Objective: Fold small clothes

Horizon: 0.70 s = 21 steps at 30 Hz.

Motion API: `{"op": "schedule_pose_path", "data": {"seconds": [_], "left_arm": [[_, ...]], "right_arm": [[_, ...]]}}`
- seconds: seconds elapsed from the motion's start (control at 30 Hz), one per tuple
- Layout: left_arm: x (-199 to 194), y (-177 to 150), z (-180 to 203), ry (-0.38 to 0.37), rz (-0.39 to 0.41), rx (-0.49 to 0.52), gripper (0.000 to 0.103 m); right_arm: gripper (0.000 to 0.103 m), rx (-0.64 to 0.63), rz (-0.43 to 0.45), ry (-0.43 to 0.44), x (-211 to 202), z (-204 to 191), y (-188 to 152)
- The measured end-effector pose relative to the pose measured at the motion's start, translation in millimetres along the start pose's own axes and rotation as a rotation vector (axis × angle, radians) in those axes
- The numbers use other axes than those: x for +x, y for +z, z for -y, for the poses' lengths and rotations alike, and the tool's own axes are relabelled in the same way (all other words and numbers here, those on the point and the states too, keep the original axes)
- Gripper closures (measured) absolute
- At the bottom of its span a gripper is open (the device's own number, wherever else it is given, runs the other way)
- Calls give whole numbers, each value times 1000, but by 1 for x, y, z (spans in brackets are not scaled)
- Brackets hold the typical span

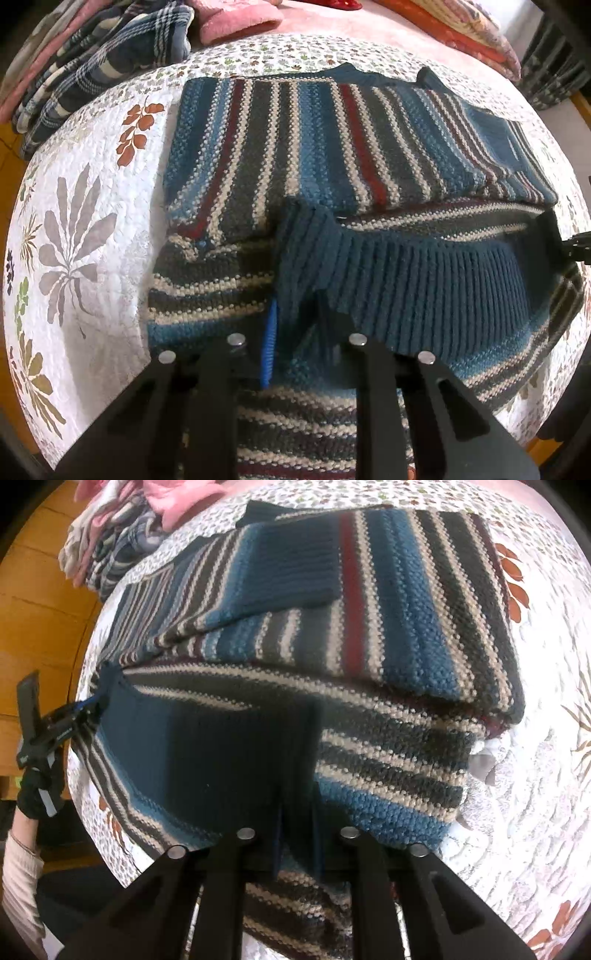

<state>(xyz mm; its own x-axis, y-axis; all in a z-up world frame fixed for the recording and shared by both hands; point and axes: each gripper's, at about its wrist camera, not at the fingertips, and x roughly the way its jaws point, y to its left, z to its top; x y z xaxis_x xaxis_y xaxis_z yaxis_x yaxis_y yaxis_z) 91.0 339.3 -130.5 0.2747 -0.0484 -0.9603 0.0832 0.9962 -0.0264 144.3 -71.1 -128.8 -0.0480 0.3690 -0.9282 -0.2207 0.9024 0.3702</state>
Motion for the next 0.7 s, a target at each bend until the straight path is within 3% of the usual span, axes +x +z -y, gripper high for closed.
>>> {"op": "schedule_pose_path", "data": {"seconds": [0.13, 0.2, 0.23, 0.27, 0.37, 0.57, 0.7], "left_arm": [[7, 5, 10, 53, -11, 14, 68], [7, 7, 13, 56, -13, 13, 73], [6, 7, 13, 41, -16, 2, 80], [3, 7, 11, 3, -17, -19, 90], [-8, 9, 10, -30, 3, -45, 91], [-62, 8, 7, -159, 136, -82, 92], [-96, 16, 8, -187, 240, -94, 92]], "right_arm": [[78, -2, -9, -35, 8, -3, -1], [84, 0, -9, -43, 8, -4, -1], [92, -7, -4, -37, 6, -6, -1], [93, -15, 1, -38, 4, -8, -2], [94, -32, 22, -20, -8, -12, -6], [94, -33, 104, 81, -48, -20, -17], [94, -25, 181, 124, -81, -22, -20]]}}
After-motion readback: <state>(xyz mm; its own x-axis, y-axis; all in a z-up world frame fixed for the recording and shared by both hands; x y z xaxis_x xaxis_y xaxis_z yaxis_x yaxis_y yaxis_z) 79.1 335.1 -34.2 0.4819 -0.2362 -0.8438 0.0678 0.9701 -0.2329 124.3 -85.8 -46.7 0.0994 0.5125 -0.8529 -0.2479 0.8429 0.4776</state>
